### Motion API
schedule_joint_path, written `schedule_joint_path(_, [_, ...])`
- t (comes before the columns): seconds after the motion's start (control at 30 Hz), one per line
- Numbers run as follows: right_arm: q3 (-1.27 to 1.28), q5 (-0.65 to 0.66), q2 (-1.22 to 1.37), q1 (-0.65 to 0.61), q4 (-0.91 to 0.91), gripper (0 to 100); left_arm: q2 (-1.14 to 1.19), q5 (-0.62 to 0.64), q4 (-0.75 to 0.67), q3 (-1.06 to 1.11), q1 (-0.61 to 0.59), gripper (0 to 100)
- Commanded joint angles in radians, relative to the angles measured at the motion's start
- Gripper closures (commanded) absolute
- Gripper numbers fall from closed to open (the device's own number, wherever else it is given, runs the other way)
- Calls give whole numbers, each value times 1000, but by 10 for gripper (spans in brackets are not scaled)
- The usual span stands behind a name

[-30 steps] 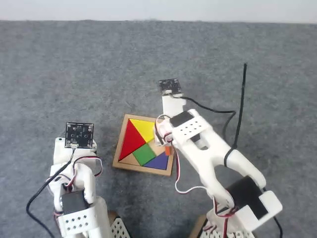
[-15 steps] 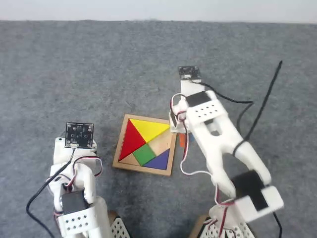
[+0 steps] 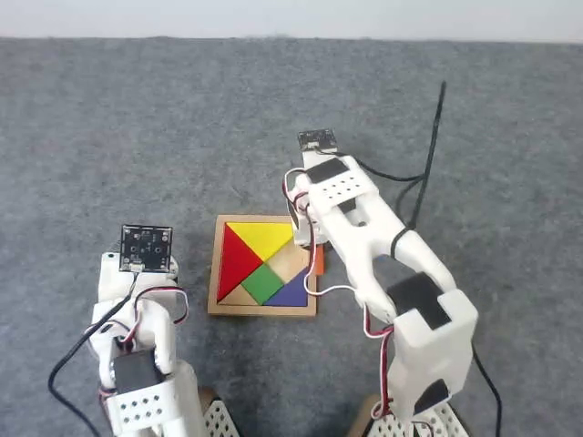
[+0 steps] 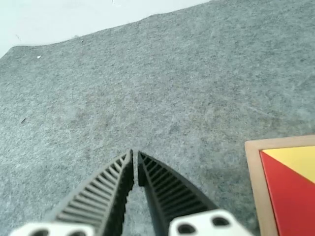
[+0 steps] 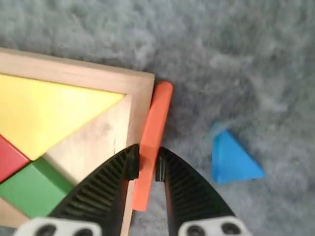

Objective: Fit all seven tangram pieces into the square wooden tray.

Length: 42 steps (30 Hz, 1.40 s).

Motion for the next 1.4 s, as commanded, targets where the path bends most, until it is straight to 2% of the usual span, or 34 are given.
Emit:
schedule_joint_path(0.0, [-61,-11,1,-31,38,992,-20,-12,5,-13,-5,985])
schedule_joint_path(0.47, [-210,-3,1,-36,185,991,-20,-12,5,-13,-5,985])
schedule_joint_path(1.37, [-249,-3,122,-93,145,988,-20,-12,5,-13,-6,985])
